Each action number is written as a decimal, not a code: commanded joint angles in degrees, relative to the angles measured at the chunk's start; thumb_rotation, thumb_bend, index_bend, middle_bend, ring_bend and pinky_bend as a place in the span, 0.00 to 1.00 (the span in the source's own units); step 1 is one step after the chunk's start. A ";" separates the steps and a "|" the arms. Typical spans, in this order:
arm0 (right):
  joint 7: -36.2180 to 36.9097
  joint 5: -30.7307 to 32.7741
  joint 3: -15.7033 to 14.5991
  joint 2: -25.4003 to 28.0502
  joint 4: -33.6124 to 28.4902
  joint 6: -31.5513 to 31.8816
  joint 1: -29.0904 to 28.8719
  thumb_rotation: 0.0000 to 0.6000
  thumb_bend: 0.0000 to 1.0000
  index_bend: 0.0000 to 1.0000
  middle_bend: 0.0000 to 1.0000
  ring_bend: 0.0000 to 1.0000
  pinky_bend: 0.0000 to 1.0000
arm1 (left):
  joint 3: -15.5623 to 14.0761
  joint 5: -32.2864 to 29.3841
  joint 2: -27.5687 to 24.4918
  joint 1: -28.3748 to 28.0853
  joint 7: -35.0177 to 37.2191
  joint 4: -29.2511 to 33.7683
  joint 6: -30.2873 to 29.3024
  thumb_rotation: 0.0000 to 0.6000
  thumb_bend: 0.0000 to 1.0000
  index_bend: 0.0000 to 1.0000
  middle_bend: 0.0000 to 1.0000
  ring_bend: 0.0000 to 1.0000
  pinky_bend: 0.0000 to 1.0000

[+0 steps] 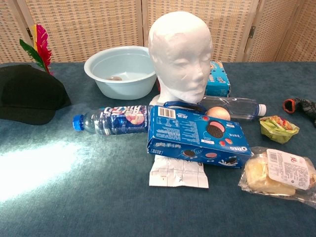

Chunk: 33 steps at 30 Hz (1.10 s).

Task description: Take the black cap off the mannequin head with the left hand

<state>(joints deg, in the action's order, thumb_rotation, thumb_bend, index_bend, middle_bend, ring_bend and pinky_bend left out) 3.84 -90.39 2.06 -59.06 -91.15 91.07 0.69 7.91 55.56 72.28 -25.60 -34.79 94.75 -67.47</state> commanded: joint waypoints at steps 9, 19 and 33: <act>0.34 -0.07 -0.07 -0.01 0.30 0.70 0.47 1.00 0.26 0.37 0.32 0.25 0.30 | -0.88 -0.27 -1.75 1.00 0.45 4.15 -2.79 1.00 0.11 0.00 0.20 0.28 0.68; -0.62 -0.44 -0.41 1.03 -0.35 -0.08 0.26 1.00 0.26 0.37 0.32 0.25 0.30 | -0.53 7.91 -2.12 5.82 10.09 4.91 -11.81 1.00 0.11 0.00 0.20 0.29 0.61; 0.38 -3.72 -1.83 1.46 -0.93 -3.04 -1.88 1.00 0.26 0.37 0.32 0.25 0.30 | -6.02 20.78 -2.08 13.57 14.70 5.76 -21.92 1.00 0.11 0.00 0.20 0.29 0.51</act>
<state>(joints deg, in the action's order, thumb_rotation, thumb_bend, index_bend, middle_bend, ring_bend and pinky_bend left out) 4.02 -93.90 0.35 -57.56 -92.13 88.16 -1.03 2.91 74.43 69.82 -13.26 -20.66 101.04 -87.81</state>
